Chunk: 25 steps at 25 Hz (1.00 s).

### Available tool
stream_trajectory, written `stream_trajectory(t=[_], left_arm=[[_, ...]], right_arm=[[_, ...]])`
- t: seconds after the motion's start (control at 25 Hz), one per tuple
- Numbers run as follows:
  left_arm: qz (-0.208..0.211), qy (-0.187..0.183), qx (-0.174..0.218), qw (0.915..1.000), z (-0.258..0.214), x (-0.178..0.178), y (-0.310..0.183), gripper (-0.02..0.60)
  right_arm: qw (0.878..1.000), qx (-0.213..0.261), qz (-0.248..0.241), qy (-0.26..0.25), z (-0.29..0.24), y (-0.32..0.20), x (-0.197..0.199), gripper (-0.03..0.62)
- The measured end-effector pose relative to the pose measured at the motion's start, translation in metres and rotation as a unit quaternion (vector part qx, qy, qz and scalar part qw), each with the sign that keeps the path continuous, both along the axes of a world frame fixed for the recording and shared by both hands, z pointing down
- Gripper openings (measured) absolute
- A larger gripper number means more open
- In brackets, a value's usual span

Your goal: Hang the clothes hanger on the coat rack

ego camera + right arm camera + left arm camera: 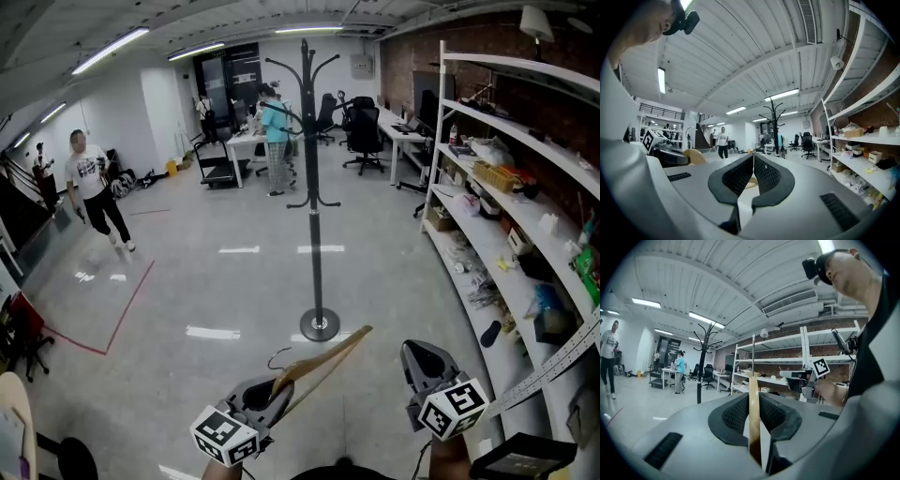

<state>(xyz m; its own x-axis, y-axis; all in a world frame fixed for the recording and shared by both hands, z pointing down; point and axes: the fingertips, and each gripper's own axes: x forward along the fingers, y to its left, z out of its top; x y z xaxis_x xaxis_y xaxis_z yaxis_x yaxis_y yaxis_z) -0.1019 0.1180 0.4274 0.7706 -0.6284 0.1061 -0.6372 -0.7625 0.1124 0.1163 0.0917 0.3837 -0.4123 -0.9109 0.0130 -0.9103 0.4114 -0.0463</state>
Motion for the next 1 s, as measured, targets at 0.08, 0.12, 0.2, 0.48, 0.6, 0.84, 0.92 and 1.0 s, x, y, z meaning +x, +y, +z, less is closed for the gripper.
stream_trajectory(t=[0.08, 0.12, 0.2, 0.48, 0.6, 0.84, 0.92, 1.0], left_arm=[[-0.008, -0.007, 0.003, 0.9999, 0.001, 0.013, -0.022, 0.052], [-0.011, -0.01, 0.002, 0.9999, 0.001, 0.018, -0.032, 0.054], [-0.01, -0.014, -0.004, 0.9999, 0.0, 0.026, -0.048, 0.054], [-0.002, -0.016, -0.009, 0.9998, 0.006, 0.033, -0.122, 0.052], [0.003, -0.009, -0.007, 0.9999, 0.006, 0.033, -0.163, 0.054], [0.039, -0.004, 0.01, 0.9992, -0.007, 0.015, -0.271, 0.054], [0.053, -0.002, 0.015, 0.9985, -0.012, 0.01, -0.306, 0.054], [0.064, 0.0, 0.015, 0.9979, -0.015, 0.007, -0.335, 0.054]], right_arm=[[1.0, 0.002, -0.006, 0.002, 0.004, -0.022, 0.013, 0.008], [1.0, 0.001, -0.007, 0.001, 0.005, -0.033, 0.018, 0.008], [1.0, -0.004, -0.011, 0.001, 0.006, -0.05, 0.025, 0.008], [0.999, 0.011, -0.034, 0.027, 0.006, -0.123, 0.023, 0.008], [0.999, 0.006, -0.032, 0.031, 0.005, -0.161, 0.02, 0.008], [0.999, 0.024, -0.028, 0.03, -0.009, -0.264, -0.009, 0.008], [0.999, 0.024, -0.018, 0.028, -0.011, -0.299, -0.015, 0.008], [0.999, 0.021, -0.009, 0.027, -0.013, -0.325, -0.018, 0.008]])
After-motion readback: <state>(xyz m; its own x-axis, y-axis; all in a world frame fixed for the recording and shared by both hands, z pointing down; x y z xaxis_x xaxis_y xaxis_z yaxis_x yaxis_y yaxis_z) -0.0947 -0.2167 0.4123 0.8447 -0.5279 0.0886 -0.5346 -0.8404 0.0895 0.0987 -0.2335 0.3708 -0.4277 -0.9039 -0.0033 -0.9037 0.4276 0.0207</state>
